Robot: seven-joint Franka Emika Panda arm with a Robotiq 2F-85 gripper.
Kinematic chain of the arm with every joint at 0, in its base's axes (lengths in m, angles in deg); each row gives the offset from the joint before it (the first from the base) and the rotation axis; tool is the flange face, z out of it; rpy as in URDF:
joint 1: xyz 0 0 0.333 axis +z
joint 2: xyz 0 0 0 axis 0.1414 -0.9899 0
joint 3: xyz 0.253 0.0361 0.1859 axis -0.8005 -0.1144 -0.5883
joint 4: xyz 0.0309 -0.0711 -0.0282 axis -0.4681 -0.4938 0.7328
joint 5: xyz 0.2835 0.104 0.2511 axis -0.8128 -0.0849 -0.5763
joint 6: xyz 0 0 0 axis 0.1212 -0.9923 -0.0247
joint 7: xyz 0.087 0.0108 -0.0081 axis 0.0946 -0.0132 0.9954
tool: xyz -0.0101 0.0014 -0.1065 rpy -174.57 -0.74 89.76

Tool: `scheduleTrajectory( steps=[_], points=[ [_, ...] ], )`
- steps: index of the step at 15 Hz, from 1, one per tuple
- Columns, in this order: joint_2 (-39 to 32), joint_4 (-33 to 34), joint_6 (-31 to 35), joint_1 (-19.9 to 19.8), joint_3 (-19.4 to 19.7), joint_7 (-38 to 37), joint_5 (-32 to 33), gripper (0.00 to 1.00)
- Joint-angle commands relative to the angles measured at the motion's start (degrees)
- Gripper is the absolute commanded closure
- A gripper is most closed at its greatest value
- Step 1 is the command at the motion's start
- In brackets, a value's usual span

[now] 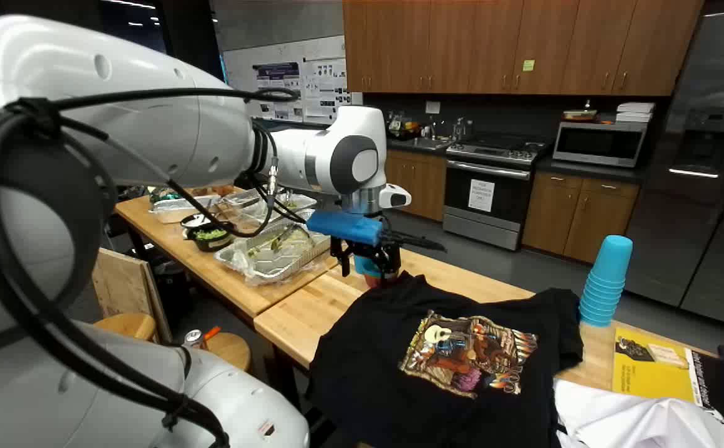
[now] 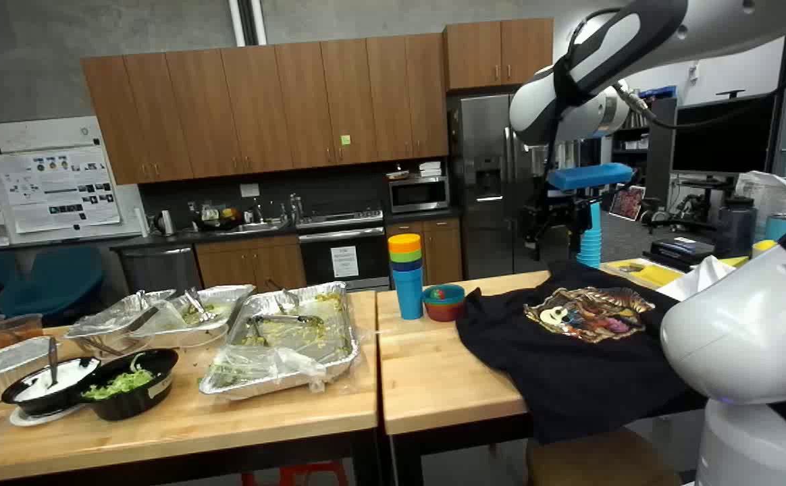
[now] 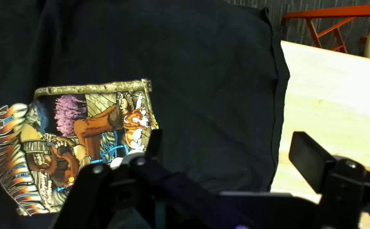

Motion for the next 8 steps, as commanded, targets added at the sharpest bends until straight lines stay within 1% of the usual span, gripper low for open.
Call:
scheduleTrajectory(
  steps=[1, 3, 4, 8],
  points=[
    [0.0, 0.1, -0.1, 0.1, 0.1, -0.1, 0.1, 0.0],
    [-0.7, 0.7, -1.7, 0.3, 0.4, 0.5, -0.3, 0.0],
    [-0.1, 0.1, -0.4, 0.1, 0.1, 0.0, 0.1, 0.0],
    [-0.3, 0.1, -0.7, 0.1, 0.1, 0.0, 0.1, 0.0]
  ],
)
